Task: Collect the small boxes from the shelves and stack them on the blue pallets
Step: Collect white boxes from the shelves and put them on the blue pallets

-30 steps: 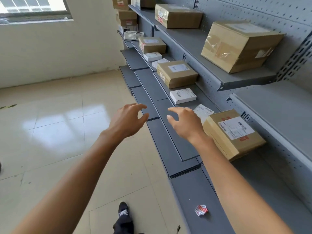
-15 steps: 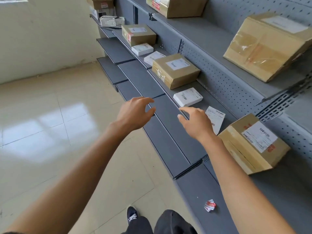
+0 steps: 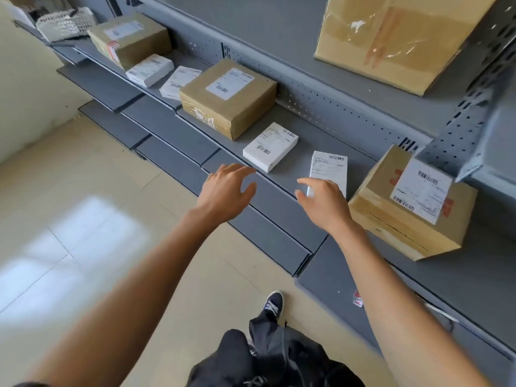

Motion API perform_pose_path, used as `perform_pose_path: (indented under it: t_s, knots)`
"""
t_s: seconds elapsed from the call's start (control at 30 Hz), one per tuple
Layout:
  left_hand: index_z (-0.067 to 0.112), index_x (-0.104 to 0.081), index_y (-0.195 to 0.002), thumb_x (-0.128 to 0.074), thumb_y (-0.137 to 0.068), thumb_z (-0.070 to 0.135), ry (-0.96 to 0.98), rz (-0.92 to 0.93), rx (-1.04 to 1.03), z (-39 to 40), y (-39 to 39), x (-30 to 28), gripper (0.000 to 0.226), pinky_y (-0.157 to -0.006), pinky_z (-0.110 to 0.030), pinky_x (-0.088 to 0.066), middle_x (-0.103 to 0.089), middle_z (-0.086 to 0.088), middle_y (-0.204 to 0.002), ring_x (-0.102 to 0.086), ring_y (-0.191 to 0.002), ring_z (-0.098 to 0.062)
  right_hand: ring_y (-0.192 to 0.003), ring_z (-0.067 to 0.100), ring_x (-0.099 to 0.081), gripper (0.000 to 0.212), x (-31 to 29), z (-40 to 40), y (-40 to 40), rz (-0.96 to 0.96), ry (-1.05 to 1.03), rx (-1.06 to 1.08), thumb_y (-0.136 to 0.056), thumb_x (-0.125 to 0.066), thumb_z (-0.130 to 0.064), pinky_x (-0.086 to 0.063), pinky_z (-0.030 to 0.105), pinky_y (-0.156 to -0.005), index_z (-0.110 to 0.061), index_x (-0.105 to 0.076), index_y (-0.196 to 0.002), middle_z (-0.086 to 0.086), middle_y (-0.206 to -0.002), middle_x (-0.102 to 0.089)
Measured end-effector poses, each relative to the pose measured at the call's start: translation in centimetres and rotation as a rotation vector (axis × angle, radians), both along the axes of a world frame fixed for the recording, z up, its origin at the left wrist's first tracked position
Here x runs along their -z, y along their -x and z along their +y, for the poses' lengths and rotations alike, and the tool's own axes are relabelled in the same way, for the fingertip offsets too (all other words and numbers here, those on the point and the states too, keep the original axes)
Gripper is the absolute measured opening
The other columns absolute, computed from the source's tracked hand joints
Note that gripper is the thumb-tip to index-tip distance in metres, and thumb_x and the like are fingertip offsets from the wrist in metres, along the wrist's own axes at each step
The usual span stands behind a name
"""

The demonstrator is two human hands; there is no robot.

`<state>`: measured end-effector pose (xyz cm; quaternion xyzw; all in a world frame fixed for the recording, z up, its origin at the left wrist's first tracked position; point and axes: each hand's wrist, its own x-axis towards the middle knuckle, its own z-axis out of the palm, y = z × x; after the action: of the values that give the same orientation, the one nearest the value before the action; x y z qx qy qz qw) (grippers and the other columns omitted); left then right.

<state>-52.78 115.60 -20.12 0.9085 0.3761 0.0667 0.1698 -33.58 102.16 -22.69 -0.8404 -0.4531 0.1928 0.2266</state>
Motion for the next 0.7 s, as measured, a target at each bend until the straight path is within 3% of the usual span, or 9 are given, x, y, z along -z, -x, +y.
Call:
perform_pose_path:
  t_s: [0.3,0.47,0.7]
  knots:
    - [0.030,-0.045,-0.147,-0.052,-0.100,0.045,0.038,0.101,0.127,6.0,-5.8,4.4,0.051,-0.111,-0.053,-0.035,-0.042,0.001,-0.155,-0.031,-0.145,-0.025,-0.125,0.029,-0.050,0.037,4.8,2.3,-3.3,-0.045,0.029,0.132,-0.096,-0.059,-0.030,-0.046,0.048,-0.101,-0.015,-0.065,-0.129,0.001,-0.134,-0.063]
    - [0.029,-0.045,-0.148,-0.055,-0.099,0.044,0.067,0.166,0.253,10.0,-8.8,7.7,0.052,-0.116,-0.057,-0.025,-0.036,-0.001,-0.159,-0.022,-0.149,-0.026,-0.113,0.034,-0.053,0.029,7.5,3.6,-4.5,-0.186,0.073,0.212,-0.090,-0.062,-0.026,-0.052,0.048,-0.089,-0.014,-0.067,-0.115,0.002,-0.123,-0.063]
    - [0.032,-0.027,-0.155,-0.049,-0.097,0.057,0.001,0.242,0.357,13.7,-11.7,11.3,0.067,-0.119,-0.060,-0.008,-0.008,-0.004,-0.168,0.004,-0.154,-0.030,-0.125,0.035,-0.047,0.040,11.4,4.8,-3.5,-0.329,0.191,0.373,-0.083,-0.065,-0.027,-0.046,0.050,-0.096,-0.014,-0.062,-0.121,0.007,-0.141,-0.053]
